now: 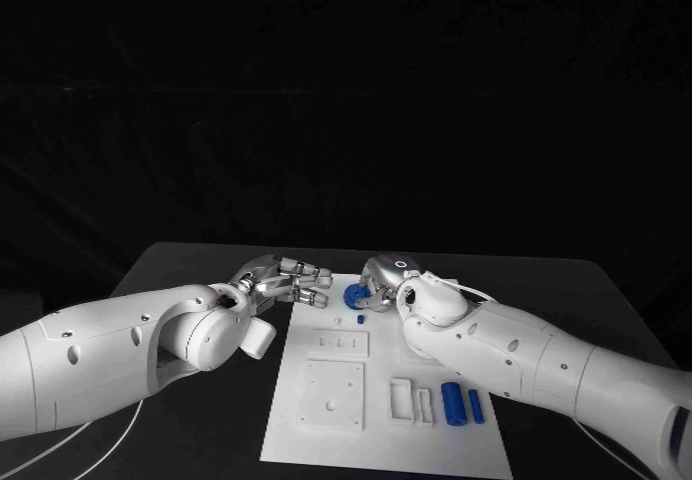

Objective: Assemble the parts on the task board

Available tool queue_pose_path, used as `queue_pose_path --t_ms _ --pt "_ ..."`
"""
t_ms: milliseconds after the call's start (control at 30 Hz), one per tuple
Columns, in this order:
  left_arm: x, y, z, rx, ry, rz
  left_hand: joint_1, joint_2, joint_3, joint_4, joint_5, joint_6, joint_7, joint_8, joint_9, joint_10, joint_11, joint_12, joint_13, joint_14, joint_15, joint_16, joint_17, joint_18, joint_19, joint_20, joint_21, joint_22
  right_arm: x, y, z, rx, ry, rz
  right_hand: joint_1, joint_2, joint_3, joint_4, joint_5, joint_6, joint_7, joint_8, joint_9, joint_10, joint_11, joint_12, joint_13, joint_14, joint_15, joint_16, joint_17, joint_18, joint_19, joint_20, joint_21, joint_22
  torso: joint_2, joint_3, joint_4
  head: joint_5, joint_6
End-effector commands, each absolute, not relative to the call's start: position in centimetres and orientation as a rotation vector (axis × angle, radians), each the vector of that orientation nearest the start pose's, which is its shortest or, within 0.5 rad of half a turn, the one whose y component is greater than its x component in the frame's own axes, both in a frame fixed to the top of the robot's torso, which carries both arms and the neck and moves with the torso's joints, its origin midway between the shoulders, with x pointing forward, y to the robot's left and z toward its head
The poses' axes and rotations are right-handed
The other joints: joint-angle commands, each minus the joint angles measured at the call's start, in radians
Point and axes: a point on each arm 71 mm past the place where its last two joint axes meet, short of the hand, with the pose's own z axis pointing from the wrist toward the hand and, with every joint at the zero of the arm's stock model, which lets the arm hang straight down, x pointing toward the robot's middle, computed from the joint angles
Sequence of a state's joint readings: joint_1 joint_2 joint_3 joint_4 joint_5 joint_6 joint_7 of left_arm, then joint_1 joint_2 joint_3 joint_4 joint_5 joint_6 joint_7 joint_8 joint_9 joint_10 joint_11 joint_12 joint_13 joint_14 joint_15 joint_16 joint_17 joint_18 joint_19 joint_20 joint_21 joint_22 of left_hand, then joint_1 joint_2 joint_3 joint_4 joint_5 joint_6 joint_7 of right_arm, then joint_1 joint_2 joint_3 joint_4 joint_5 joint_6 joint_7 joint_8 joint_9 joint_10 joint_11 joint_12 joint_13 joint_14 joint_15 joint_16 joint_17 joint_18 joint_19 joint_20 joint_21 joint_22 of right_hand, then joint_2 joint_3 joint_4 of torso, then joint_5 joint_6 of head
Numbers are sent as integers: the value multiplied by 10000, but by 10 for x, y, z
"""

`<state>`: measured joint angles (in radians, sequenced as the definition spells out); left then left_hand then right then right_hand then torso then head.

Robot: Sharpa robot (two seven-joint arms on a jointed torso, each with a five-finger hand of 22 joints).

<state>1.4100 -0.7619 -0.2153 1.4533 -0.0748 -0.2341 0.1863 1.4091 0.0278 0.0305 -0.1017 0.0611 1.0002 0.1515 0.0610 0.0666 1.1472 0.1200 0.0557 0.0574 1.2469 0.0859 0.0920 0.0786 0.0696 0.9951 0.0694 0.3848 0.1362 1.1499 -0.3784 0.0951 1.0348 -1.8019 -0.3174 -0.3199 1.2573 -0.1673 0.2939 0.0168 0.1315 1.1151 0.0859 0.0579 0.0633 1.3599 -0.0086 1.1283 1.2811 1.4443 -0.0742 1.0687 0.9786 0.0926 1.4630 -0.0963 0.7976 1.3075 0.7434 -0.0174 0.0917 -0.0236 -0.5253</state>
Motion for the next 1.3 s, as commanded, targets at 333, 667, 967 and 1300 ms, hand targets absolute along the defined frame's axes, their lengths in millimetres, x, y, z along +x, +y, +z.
queue_pose_path --t_ms 333,667,967,1300 --pt "513 184 -153 -9358 17136 -14328 -48 50 33 -41 3 -64 7 18 1 -90 15 35 14 -57 18 -30 -7 33 -91 9 34 -37 564 -105 -193 -1515 15416 3735 -1034 -178 -828 1708 263 -825 109 47 -4 -194 49 -147 -124 -25 -22 -92 42 -49 604 -14 -107 748 -5 3 -25 37 -20" --pt "513 185 -153 -9378 17152 -14306 -62 44 32 -33 38 -134 23 15 -1 -103 22 34 14 -65 22 -32 -7 34 -93 14 27 -49 564 -108 -195 -1439 15604 3851 -1194 -106 -758 2116 505 -802 118 45 -4 -208 55 -138 -133 -28 -12 -100 75 -36 601 -3 -102 752 -3 15 -35 46 -25" --pt "513 186 -153 -9393 17148 -14289 -90 48 35 -13 67 -157 27 16 0 -110 23 35 14 -67 24 -31 -6 36 -86 17 20 -63 563 -114 -198 -1501 15883 3858 -1255 252 1022 1189 1782 -755 141 42 -10 -254 14 -145 -123 -26 -61 -115 100 -66 602 -45 -90 765 -2 23 -31 47 -53" --pt "513 188 -153 -9365 17116 -14239 0 35 71 -75 68 -173 34 16 0 -107 22 35 14 -67 17 -30 -6 42 -83 9 24 -66 559 -124 -200 -1501 15659 3621 -2381 490 2997 -279 2155 -815 170 39 -12 -330 -21 -197 -143 -27 -57 -143 95 -49 596 -48 -130 771 -5 16 -30 64 -40"
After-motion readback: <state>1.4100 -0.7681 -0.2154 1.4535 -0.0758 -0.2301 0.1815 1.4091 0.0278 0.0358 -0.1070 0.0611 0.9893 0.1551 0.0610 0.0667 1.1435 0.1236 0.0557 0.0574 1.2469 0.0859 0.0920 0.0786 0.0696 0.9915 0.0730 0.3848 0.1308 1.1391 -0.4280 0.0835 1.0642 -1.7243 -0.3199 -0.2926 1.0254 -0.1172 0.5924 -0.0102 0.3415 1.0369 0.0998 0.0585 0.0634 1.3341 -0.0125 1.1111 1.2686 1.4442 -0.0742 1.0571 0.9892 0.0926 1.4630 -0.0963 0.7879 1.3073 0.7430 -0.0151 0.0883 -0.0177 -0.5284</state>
